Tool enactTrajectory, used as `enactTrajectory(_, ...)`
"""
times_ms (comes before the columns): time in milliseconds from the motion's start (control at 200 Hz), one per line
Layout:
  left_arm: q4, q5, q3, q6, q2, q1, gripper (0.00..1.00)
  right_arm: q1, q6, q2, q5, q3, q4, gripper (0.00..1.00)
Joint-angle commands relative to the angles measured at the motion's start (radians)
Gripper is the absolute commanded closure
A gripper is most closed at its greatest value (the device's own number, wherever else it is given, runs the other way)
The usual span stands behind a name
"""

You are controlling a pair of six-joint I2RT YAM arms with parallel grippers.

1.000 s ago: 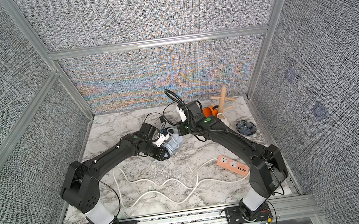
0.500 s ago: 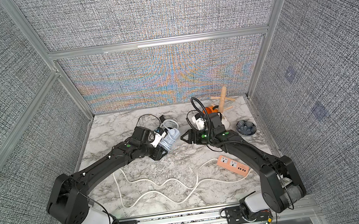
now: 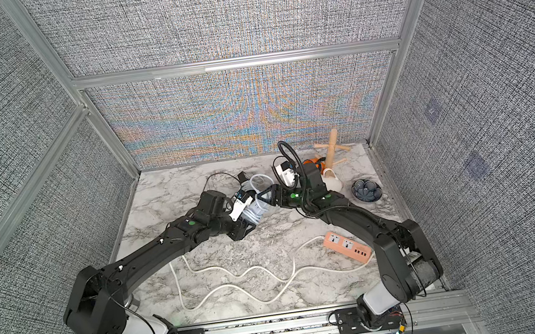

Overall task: Unwrap the cord wrapped around the power strip
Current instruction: Adjust the power strip.

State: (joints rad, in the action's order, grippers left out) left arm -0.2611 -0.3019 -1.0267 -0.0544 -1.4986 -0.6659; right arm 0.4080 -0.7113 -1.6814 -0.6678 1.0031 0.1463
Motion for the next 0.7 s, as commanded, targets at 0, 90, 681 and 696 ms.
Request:
enactTrajectory(0,0.068,-0.007,0.001,-0.023,0.010,-0.003,0.78,0.004,-0.041,-0.016,0.017,0.006,0.058,0.42)
enactTrajectory(90,0.066,0.021,-0.002,-0.010,0.005,-0.002,0.65,0.006,-0.045,-0.020,0.012,0.003,0.059,0.52)
enactTrajectory(681,0.334,-0.203,0.210,0.455,0.218,0.142,0.00,-0.048,-0.074,-0.009,-0.107,0.039,0.140,0.89)
enactTrajectory(696,0.350,-0.216,0.219,0.481,0.219,0.148,0.00,-0.048,-0.055,-0.011,-0.109,0.049,0.120,0.89)
